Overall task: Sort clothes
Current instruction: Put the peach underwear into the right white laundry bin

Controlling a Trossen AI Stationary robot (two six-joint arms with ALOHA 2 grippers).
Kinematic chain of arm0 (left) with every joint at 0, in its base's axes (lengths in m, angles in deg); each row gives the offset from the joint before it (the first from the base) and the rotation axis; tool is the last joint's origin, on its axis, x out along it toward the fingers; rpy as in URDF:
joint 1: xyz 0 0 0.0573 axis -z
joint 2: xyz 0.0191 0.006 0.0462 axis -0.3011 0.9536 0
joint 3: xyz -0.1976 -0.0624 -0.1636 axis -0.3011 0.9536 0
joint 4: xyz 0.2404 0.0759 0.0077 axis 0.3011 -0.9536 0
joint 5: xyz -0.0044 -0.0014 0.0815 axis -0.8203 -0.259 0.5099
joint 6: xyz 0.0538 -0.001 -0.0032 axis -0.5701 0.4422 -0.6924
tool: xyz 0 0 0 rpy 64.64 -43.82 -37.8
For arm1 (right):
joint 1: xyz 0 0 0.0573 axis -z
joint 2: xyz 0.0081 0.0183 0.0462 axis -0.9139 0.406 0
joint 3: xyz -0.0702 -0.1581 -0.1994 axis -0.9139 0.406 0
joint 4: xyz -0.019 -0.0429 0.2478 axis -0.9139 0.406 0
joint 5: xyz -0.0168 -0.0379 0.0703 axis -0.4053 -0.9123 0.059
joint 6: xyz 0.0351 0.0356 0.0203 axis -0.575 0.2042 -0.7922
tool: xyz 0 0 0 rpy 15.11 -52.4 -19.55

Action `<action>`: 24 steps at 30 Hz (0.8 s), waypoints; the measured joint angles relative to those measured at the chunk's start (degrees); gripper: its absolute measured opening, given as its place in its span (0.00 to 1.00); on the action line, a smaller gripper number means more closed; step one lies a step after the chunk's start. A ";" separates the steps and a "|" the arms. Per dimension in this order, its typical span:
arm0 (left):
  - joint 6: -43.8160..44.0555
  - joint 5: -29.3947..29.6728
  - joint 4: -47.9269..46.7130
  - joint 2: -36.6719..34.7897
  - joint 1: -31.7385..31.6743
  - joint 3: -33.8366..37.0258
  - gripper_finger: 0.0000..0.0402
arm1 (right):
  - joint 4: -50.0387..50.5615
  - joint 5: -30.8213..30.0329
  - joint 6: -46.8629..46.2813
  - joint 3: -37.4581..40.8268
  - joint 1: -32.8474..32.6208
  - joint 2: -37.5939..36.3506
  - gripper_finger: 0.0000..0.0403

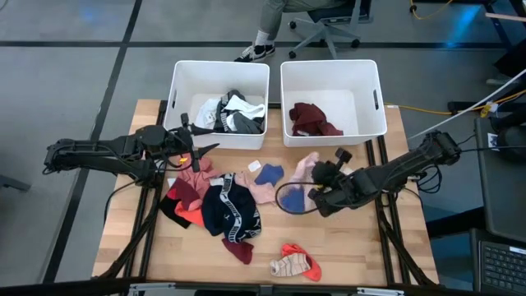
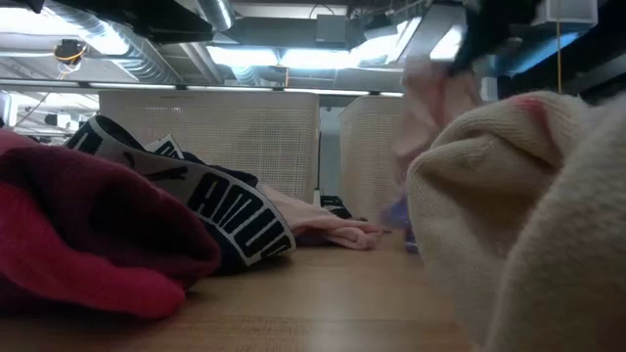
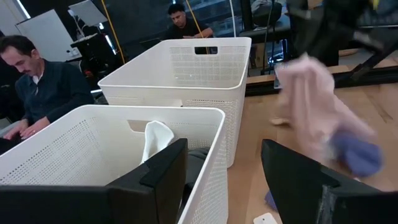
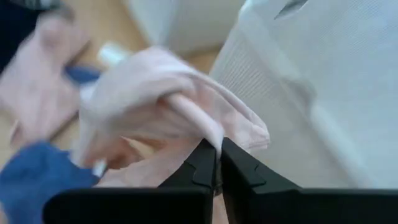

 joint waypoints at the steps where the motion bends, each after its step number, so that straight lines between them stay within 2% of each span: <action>1: -0.02 -0.02 0.00 -0.01 0.00 0.00 0.48 | 1.32 -2.45 -0.01 -1.78 -0.37 0.00 0.05; 5: -0.02 -0.02 0.00 0.00 -0.02 0.01 0.48 | 3.80 -11.03 0.13 -7.22 -1.58 -0.07 0.03; 7: -0.02 0.00 0.00 -0.02 -0.02 0.00 0.48 | 3.52 -12.04 1.41 -8.23 -1.56 -0.11 0.03; 13: 0.11 -0.01 -0.02 0.00 -0.02 0.00 0.48 | 2.66 -5.92 2.51 -6.99 -1.41 -0.07 0.04; 18: 0.13 0.00 -0.02 -0.02 -0.01 0.00 0.48 | 2.60 -1.07 -0.45 -3.38 -1.41 -0.04 0.04; 24: 0.13 -0.02 0.04 0.00 0.00 0.00 0.48 | 2.60 -2.13 -0.14 -3.24 -1.41 0.00 0.05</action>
